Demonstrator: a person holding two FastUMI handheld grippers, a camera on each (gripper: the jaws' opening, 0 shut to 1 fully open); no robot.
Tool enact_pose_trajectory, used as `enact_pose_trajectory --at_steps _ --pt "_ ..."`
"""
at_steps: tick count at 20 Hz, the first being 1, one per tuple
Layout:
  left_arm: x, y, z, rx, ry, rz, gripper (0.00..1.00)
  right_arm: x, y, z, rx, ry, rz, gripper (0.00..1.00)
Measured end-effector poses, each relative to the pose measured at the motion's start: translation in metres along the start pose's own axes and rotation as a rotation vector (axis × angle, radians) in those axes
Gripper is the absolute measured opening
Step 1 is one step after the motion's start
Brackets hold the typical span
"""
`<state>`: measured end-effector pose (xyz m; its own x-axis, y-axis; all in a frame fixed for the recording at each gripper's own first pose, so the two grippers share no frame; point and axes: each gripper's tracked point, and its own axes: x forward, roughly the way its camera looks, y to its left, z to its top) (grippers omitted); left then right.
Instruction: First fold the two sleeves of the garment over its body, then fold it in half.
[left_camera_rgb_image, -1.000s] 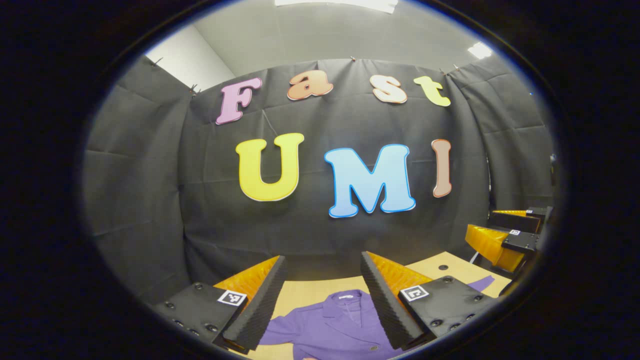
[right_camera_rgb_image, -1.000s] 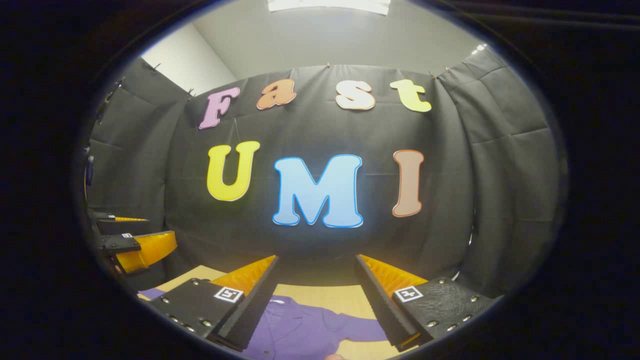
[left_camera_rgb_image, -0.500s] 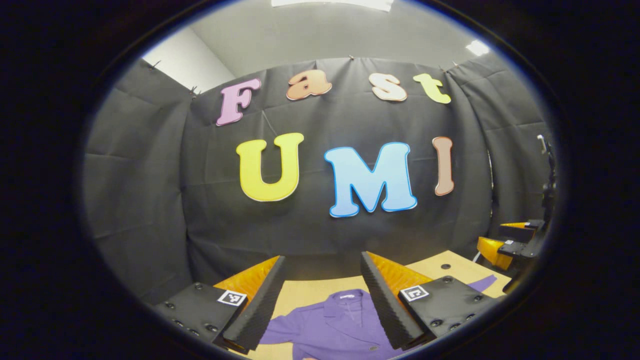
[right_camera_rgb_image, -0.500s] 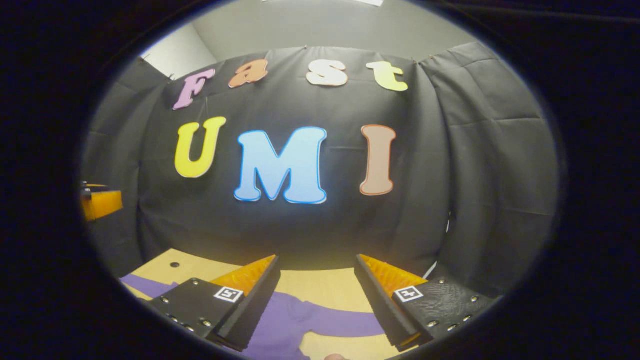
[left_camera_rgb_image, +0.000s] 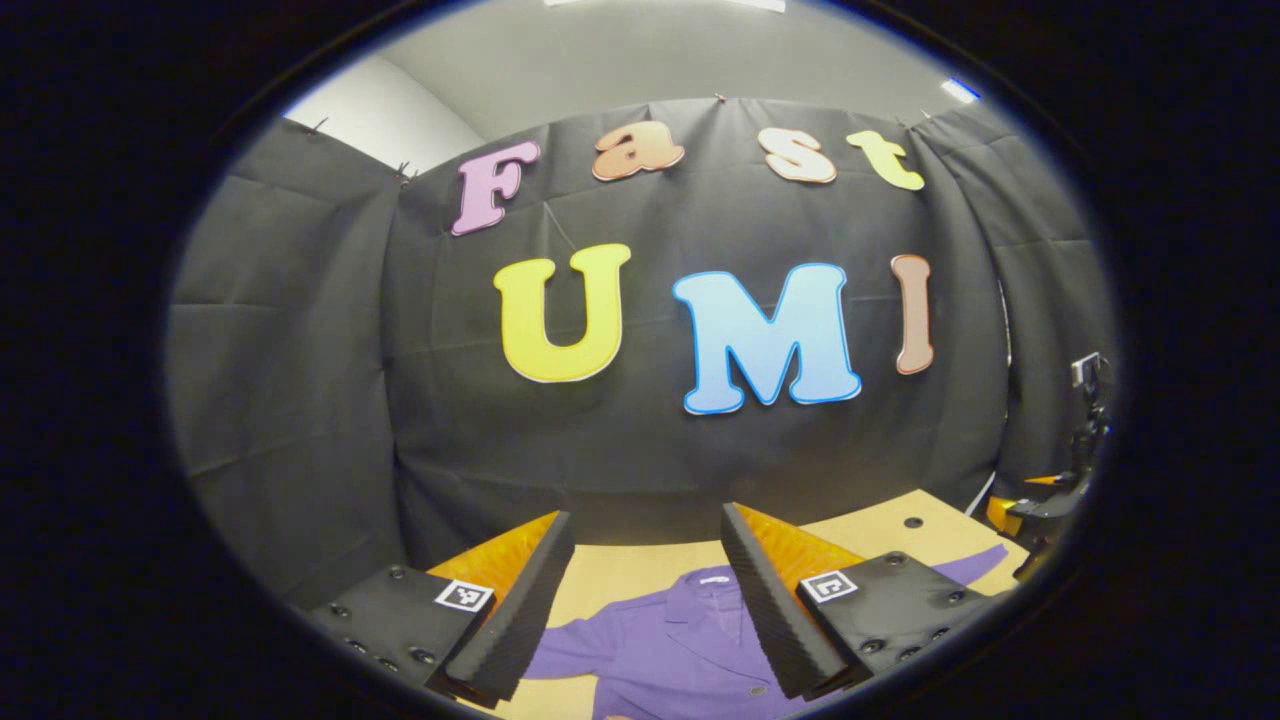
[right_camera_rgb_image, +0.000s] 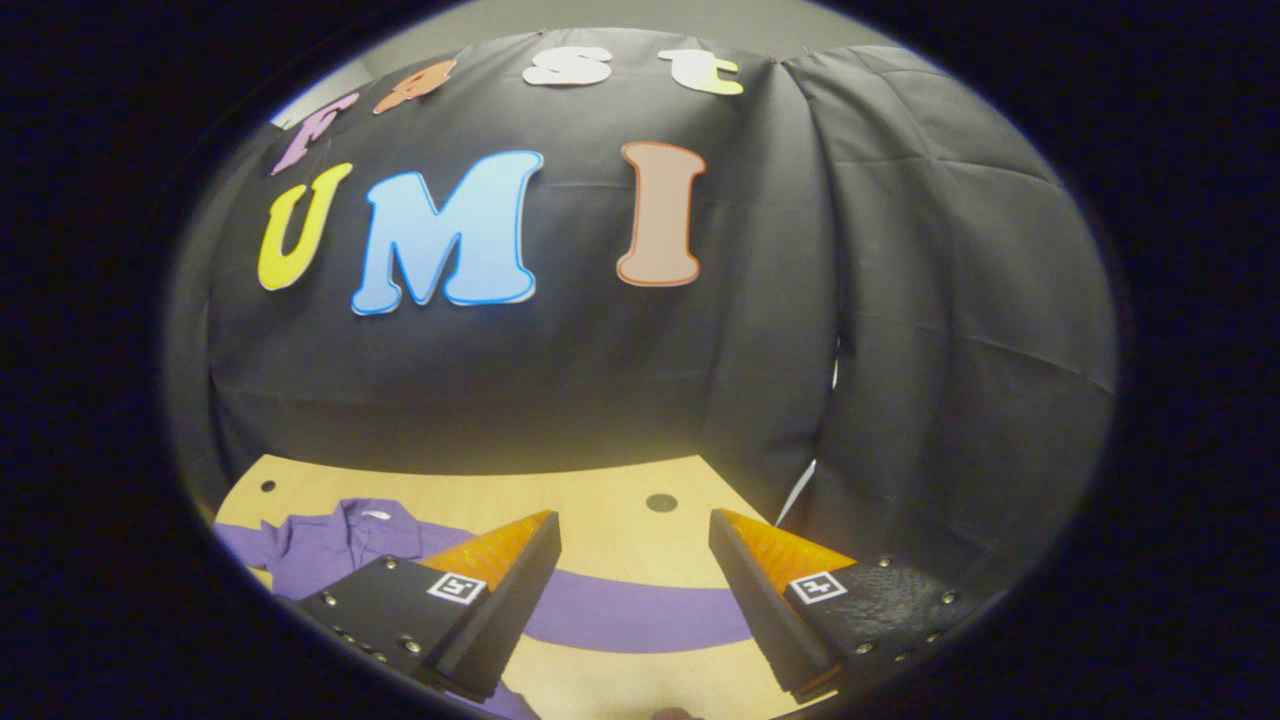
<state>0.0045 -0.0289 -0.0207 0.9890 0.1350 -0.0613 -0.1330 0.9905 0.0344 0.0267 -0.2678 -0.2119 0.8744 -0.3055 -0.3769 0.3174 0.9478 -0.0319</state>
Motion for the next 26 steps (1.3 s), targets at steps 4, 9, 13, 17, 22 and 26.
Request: enact_pose_trajectory --at_steps 4,9,13,17,22,26 --pt "0.005 0.012 -0.009 0.012 0.026 0.037 1.00 0.030 -0.031 -0.041 0.010 0.079 -0.054 0.94" --pt "0.015 0.021 -0.022 0.018 0.067 0.077 1.00 0.057 -0.061 -0.091 0.002 0.187 -0.097 0.95" --pt "0.024 0.018 -0.027 0.023 0.090 0.084 1.00 0.073 -0.074 -0.124 -0.012 0.272 -0.110 0.95" --pt "0.031 0.011 -0.032 0.030 0.109 0.087 1.00 0.094 -0.081 -0.160 -0.024 0.360 -0.113 0.95" --pt "0.037 0.008 -0.038 0.027 0.129 0.099 1.00 0.109 -0.092 -0.192 -0.020 0.437 -0.131 0.95" --pt "0.040 0.009 -0.042 0.029 0.140 0.109 1.00 0.110 -0.094 -0.213 -0.040 0.487 -0.136 0.95"
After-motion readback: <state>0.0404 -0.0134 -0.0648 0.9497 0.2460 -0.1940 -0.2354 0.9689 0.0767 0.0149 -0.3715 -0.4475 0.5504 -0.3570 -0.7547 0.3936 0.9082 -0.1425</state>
